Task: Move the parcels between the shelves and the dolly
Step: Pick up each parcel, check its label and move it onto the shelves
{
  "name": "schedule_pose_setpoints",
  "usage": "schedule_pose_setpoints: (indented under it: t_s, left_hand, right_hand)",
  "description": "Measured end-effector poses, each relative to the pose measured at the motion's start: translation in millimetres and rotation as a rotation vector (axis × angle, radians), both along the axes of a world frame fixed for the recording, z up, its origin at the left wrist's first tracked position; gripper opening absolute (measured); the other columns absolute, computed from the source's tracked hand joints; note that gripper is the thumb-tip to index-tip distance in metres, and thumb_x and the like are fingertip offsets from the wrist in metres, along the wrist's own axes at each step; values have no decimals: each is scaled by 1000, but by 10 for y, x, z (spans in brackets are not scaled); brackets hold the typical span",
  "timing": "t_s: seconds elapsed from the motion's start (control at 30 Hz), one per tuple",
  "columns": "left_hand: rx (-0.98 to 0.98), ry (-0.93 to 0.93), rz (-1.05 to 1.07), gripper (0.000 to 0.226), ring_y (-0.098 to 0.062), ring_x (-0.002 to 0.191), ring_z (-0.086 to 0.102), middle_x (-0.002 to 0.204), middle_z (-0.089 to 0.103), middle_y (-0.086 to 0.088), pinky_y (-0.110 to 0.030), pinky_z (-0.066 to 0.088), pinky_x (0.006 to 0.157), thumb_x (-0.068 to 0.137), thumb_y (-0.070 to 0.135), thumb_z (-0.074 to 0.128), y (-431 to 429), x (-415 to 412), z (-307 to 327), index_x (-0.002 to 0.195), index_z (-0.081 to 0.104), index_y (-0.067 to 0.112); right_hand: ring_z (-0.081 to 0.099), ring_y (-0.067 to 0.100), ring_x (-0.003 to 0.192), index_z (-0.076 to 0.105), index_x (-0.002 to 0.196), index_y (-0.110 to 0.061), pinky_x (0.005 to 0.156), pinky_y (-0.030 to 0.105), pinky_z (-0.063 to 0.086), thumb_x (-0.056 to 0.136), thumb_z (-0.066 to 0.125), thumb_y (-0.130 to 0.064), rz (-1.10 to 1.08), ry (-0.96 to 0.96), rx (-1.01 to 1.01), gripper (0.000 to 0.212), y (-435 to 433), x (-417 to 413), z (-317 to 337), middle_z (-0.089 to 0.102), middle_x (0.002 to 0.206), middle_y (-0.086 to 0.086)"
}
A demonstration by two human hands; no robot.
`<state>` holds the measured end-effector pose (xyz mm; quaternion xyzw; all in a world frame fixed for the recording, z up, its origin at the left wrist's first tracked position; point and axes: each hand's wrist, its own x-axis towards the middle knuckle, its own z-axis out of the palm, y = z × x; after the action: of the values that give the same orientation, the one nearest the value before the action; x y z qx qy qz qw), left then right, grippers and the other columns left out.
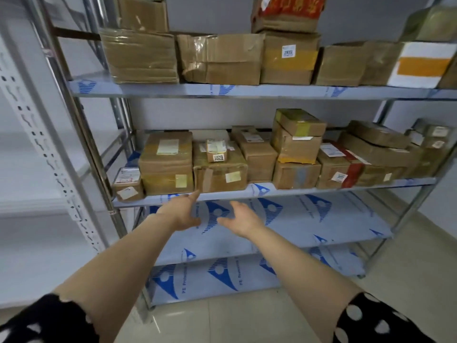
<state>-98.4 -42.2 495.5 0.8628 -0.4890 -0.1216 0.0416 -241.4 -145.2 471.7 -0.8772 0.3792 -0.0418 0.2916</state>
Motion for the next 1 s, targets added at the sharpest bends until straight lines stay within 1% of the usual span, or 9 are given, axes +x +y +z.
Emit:
schedule_pose_setpoints:
  t_s: [0.2, 0.37, 0.53, 0.63, 0.73, 0.8, 0.9, 1.0]
  left_hand:
    - [-6, -35, 13, 83, -25, 133, 40, 152, 32, -8, -35, 39, 105, 90, 32, 63, -324, -204, -27, 154, 11, 20]
    - [32, -55, 7, 84, -28, 130, 41, 147, 37, -11, -37, 41, 103, 89, 32, 63, -516, -121, 11, 153, 10, 23]
    - [42, -87, -81, 82, -27, 124, 47, 139, 45, -12, -33, 42, 94, 90, 30, 63, -784, -10, 126, 153, 11, 20]
    - [27, -96, -167, 84, -29, 124, 47, 143, 41, -14, -35, 44, 95, 89, 35, 62, -1101, -77, 186, 154, 10, 22]
    - [-2, -84, -294, 80, -30, 127, 44, 143, 42, -14, -33, 41, 97, 90, 36, 60, -1490, -322, 215, 152, 13, 21]
    - [-13, -70, -388, 79, -30, 125, 46, 139, 45, -15, -32, 41, 95, 89, 33, 61, -1762, -569, 185, 152, 16, 21]
    - [-18, -53, -473, 73, -30, 117, 49, 131, 50, -14, -36, 45, 91, 89, 33, 61, -2176, -1032, 148, 150, 22, 21]
    - [-24, -53, -550, 78, -30, 126, 44, 141, 42, -15, -37, 42, 97, 91, 32, 59, -2640, -1570, 163, 153, 13, 20]
  right_hand:
    - [38, 25, 135, 28, 148, -12, 106, 38, 38, 93, 56, -44, 22, -24, 18, 70, -325, -99, 29, 35, 149, 8]
    - [41, 26, 132, 29, 147, -11, 102, 36, 39, 94, 54, -43, 10, -29, 23, 67, -441, -3, 42, 36, 148, 10]
    - [39, 27, 133, 28, 147, -11, 105, 37, 38, 94, 54, -44, -50, -20, 25, 67, -567, 50, 82, 34, 148, 10]
    - [39, 28, 132, 30, 146, -10, 105, 39, 39, 93, 54, -43, -119, -1, 0, 67, -767, -65, 128, 36, 147, 11]
    - [40, 28, 130, 31, 146, -12, 104, 39, 40, 93, 54, -45, -236, 1, 21, 66, -1030, -333, 103, 38, 144, 11]
    - [43, 27, 128, 34, 144, -13, 102, 38, 42, 92, 54, -46, -308, -9, 33, 65, -1210, -599, 49, 41, 142, 10]
    - [38, 27, 133, 25, 149, -12, 102, 36, 40, 94, 50, -46, -382, 0, 32, 69, -1516, -1085, 9, 34, 148, 9]
    - [37, 26, 135, 25, 149, -10, 106, 36, 38, 96, 49, -45, -441, -15, 22, 68, -1922, -1643, 19, 32, 151, 9]
